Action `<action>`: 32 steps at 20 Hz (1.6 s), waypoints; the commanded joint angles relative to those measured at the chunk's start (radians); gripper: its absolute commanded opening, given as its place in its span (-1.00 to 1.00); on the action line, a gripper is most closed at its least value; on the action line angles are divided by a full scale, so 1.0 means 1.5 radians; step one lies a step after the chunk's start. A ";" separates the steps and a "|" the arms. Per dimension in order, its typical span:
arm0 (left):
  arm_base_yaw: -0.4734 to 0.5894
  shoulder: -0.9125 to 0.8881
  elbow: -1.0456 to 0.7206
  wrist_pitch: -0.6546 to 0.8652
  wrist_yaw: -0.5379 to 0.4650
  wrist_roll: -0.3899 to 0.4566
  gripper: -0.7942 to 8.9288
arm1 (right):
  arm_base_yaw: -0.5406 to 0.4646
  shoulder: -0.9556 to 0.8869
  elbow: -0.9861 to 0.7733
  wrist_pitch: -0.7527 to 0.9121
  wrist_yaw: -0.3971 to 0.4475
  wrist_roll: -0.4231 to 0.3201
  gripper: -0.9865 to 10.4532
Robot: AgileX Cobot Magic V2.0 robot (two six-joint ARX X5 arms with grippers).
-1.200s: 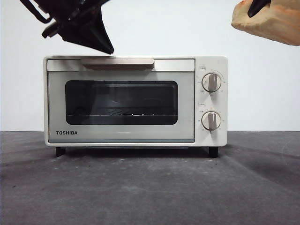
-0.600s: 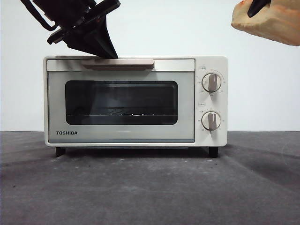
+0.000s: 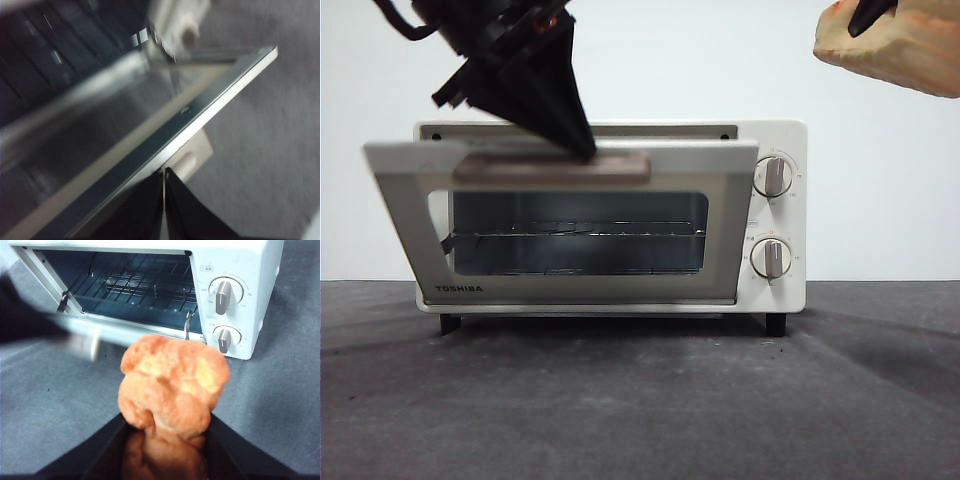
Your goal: The left arm flap open the oven, the right arm pick bread and place it into oven, the left arm flap close the oven
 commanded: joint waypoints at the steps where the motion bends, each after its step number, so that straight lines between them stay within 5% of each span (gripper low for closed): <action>1: -0.006 0.027 -0.005 -0.033 -0.030 0.009 -0.80 | 0.007 0.003 0.013 0.006 0.000 -0.006 -0.50; 14: -0.023 0.026 -0.005 -0.154 -0.030 -0.006 -0.80 | 0.007 0.003 0.013 0.006 0.000 -0.006 -0.50; 22: -0.016 0.011 -0.005 -0.145 -0.030 -0.007 -0.80 | 0.007 0.004 0.013 -0.009 -0.006 -0.005 -0.50; 32: 0.113 -0.277 -0.089 -0.135 -0.031 -0.031 -0.80 | 0.007 0.018 0.013 -0.015 -0.017 0.003 -0.50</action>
